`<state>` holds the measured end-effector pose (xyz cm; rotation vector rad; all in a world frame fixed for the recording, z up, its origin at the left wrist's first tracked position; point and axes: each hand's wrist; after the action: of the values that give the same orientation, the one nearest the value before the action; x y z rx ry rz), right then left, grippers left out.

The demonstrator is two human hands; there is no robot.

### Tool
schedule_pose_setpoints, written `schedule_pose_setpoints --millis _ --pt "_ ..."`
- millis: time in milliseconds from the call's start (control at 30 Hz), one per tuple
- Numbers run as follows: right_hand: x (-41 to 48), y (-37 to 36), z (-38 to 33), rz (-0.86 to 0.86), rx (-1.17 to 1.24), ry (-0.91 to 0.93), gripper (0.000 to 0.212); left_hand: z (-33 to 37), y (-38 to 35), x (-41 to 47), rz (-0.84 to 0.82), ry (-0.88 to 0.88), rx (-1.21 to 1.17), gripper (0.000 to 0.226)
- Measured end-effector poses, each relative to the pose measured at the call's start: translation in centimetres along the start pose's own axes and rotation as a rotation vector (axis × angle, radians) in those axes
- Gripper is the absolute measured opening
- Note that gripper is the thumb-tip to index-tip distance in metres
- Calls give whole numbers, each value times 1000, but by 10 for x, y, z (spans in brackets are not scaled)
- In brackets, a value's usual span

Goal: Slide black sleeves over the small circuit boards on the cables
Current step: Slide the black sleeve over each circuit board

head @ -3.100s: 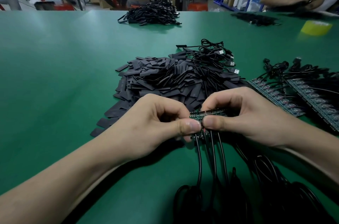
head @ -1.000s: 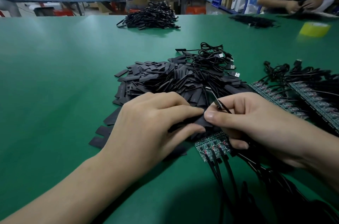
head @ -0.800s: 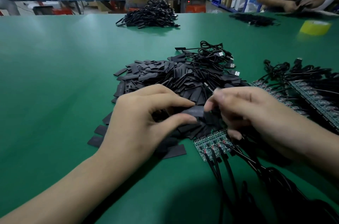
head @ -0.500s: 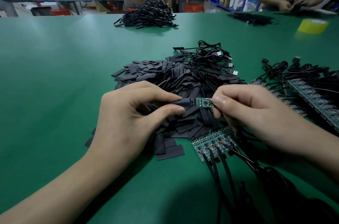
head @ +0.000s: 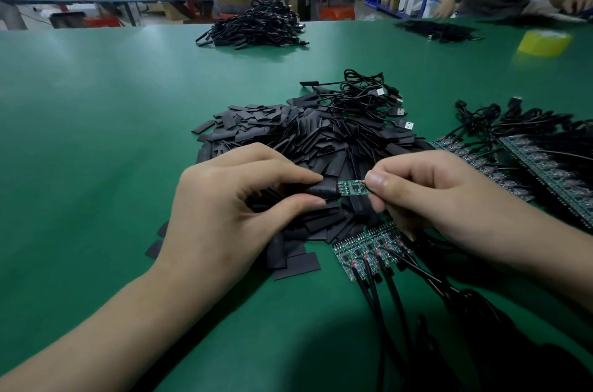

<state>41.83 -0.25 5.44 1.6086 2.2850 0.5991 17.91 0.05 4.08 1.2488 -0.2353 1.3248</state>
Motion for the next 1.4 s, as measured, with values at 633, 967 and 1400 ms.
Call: schedule_pose_setpoints --millis 633,967,1400 --pt "-6 -2 -7 71 -228 25 35 -3 -1 -2 -107 -7 54 21" --pt "-6 -3 -8 55 -230 10 37 1 0 -2 -98 34 47 23" --pt "-7 -8 -8 38 -273 18 30 4 -2 -3 -193 -71 56 23"
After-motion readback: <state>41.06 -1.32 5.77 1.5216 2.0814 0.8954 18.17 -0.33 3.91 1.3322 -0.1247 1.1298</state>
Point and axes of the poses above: each hand's wrist, its own x-axis towards the middle knuckle, its own y-axis out of the back of the hand, z = x × y, and after that the axes turned 6 degrees about -y, right-handed
